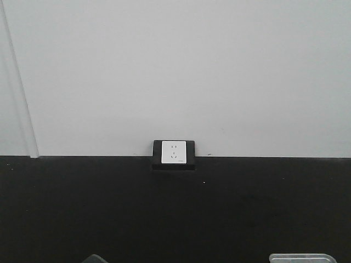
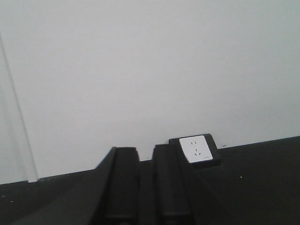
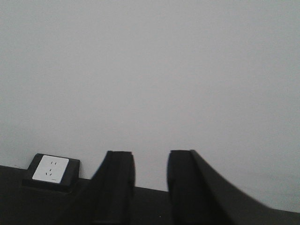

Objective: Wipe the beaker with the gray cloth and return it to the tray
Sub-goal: 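Grasp the gray cloth with the left gripper and lift it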

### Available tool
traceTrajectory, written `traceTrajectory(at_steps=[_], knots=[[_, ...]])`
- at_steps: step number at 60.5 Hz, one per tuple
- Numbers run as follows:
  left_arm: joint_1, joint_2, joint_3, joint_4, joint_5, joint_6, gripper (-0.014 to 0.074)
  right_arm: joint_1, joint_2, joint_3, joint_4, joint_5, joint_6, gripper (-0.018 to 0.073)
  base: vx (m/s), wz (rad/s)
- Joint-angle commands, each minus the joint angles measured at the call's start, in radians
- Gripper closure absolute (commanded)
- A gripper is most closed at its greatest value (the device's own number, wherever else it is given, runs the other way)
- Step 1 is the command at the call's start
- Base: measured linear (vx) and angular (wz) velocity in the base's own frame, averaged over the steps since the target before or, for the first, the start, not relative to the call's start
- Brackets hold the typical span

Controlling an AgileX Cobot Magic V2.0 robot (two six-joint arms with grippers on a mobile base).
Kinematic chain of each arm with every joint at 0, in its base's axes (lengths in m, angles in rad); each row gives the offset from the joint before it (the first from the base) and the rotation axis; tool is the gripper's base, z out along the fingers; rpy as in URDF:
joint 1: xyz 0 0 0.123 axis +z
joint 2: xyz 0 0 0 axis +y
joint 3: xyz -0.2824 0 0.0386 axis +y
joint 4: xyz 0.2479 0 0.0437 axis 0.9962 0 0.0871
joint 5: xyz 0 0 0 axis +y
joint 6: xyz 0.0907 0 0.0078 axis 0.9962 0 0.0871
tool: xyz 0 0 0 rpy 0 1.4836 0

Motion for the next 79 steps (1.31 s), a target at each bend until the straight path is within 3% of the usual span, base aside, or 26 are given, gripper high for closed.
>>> traceTrajectory(at_steps=[1, 10, 20, 27, 30, 38, 43, 55, 79], knots=[[-0.001, -0.008, -0.037, -0.004, -0.080, -0.012, 0.0163, -0.002, 0.002, -0.035, 0.001, -0.075, -0.012, 0.0040, 0.00, 0.00], [-0.001, 0.004, -0.037, -0.004, -0.088, 0.000, 0.0027, -0.002, 0.002, -0.033, -0.003, -0.072, -0.013, -0.0155, 0.00, 0.00], [-0.007, 0.041, -0.039, -0.007, -0.061, -0.066, 0.0013, -0.002, 0.002, -0.033, 0.011, -0.065, 0.007, -0.0164, 0.00, 0.00], [-0.009, 0.085, -0.102, -0.007, 0.137, -0.105, 0.0013, -0.002, 0.003, -0.045, 0.012, 0.001, 0.033, -0.0132, 0.00, 0.00], [-0.009, 0.127, -0.152, -0.007, 0.338, -0.105, 0.0013, -0.002, 0.013, -0.063, 0.012, 0.056, 0.037, -0.0110, 0.00, 0.00], [-0.013, 0.285, -0.266, -0.033, 0.663, -0.105, 0.0013, -0.002, 0.087, -0.142, 0.012, 0.226, 0.042, -0.0044, 0.00, 0.00], [-0.025, 0.381, -0.269, -0.086, 0.740, -0.085, 0.0013, -0.002, 0.148, -0.189, 0.009, 0.336, 0.042, -0.0006, 0.00, 0.00], [-0.092, 0.588, -0.258, -0.243, 0.725, 0.045, 0.0013, -0.002, 0.288, -0.265, -0.008, 0.487, 0.042, 0.0013, 0.00, 0.00], [-0.116, 0.797, -0.258, -0.199, 0.615, 0.028, 0.0013, -0.002, 0.328, -0.271, -0.078, 0.502, 0.042, 0.0013, 0.00, 0.00]])
